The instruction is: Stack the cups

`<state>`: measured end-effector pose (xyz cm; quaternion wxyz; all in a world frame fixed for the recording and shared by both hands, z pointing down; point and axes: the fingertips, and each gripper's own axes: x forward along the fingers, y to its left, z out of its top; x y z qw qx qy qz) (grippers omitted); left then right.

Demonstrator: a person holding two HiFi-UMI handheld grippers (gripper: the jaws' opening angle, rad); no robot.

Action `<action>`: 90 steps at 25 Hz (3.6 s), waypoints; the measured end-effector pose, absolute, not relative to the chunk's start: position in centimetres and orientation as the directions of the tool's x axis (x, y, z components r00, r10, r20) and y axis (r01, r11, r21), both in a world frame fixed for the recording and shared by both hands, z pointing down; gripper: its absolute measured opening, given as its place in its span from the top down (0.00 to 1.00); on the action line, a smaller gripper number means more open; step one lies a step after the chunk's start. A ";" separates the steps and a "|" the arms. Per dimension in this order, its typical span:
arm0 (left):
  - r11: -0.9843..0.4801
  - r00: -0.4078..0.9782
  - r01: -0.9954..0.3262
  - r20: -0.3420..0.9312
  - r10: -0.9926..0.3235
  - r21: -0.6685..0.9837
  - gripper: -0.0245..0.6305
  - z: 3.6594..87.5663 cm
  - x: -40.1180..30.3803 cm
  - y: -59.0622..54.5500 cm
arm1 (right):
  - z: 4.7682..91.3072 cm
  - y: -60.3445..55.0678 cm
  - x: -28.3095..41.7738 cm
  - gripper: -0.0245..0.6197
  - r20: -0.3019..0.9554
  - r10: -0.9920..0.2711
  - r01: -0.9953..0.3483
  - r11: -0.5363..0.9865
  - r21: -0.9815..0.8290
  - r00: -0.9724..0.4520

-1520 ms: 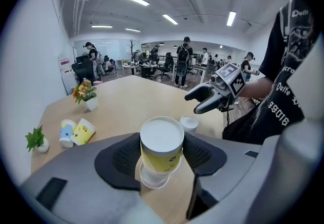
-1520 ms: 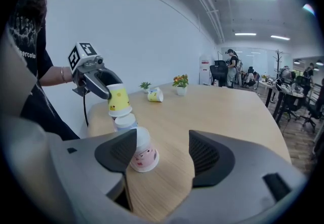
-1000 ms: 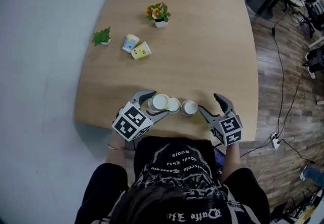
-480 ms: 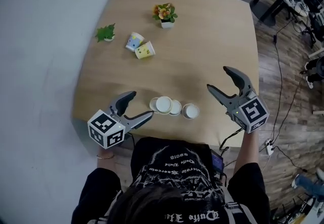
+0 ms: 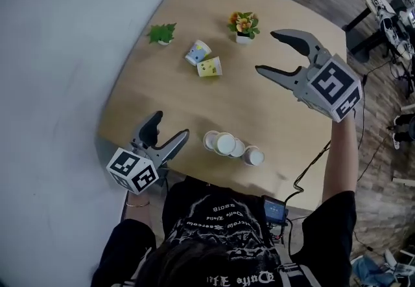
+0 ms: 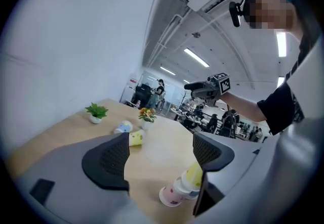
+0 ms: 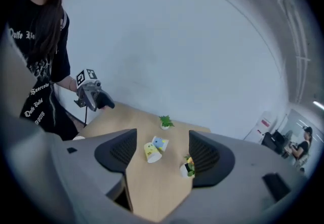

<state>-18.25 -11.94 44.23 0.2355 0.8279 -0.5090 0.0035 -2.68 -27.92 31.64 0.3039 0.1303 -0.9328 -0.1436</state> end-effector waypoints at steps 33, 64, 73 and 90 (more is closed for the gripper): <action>0.231 -0.033 -0.903 0.479 -0.877 0.361 0.35 51.2 -27.5 -7.5 | 62.6 -32.9 -17.1 0.45 0.991 -0.045 0.420 0.903 0.096 -0.128; -0.077 0.193 -0.945 0.348 -0.917 0.319 0.35 45.9 -18.9 -8.0 | 42.4 -24.0 -7.9 0.54 0.529 -0.181 -0.066 0.971 0.230 -0.829; -0.139 0.266 -0.917 0.315 -0.911 0.373 0.35 46.1 -18.7 -7.9 | 38.3 -19.3 -3.6 0.54 0.384 -0.308 -0.251 0.949 0.191 -0.871; -0.199 0.347 -0.860 0.253 -0.903 0.469 0.36 46.2 -19.5 -9.8 | 38.2 -13.5 0.5 0.54 0.152 -0.456 -0.458 0.889 0.022 -0.877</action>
